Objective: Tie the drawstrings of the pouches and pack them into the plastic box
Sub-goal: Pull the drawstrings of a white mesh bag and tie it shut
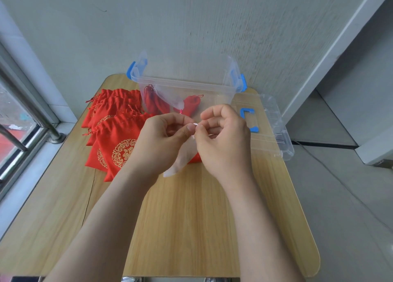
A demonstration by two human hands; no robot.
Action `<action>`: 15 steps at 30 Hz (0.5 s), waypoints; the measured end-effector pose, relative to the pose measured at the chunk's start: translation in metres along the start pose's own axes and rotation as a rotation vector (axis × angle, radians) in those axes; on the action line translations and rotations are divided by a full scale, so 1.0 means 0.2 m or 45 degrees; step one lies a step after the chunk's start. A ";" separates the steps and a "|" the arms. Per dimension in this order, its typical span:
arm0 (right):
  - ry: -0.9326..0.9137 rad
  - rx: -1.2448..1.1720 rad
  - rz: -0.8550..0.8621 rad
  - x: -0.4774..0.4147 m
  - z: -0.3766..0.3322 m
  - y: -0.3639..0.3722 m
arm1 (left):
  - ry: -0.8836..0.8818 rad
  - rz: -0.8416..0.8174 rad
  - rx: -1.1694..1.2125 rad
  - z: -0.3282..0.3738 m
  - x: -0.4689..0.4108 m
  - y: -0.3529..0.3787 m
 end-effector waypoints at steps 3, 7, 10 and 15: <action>0.013 0.079 0.024 -0.01 0.02 -0.01 | -0.036 -0.108 -0.037 -0.02 0.00 0.03; -0.056 0.172 0.014 0.00 0.01 0.00 | -0.145 -0.284 0.107 -0.06 0.00 0.06; -0.163 0.173 -0.012 0.00 -0.02 0.01 | -0.227 -0.287 0.300 -0.08 0.00 0.07; -0.267 0.212 -0.118 0.01 -0.03 0.05 | -0.329 -0.304 0.504 -0.09 0.01 0.07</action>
Point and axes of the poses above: each hand's wrist, its own x-axis away from the middle knuckle, its own y-axis out of the palm, z = x × y, the point moved 7 cm from there along -x, towards the middle knuckle, and after that the axes turned 5 degrees about -x, right-handed, at the moved point
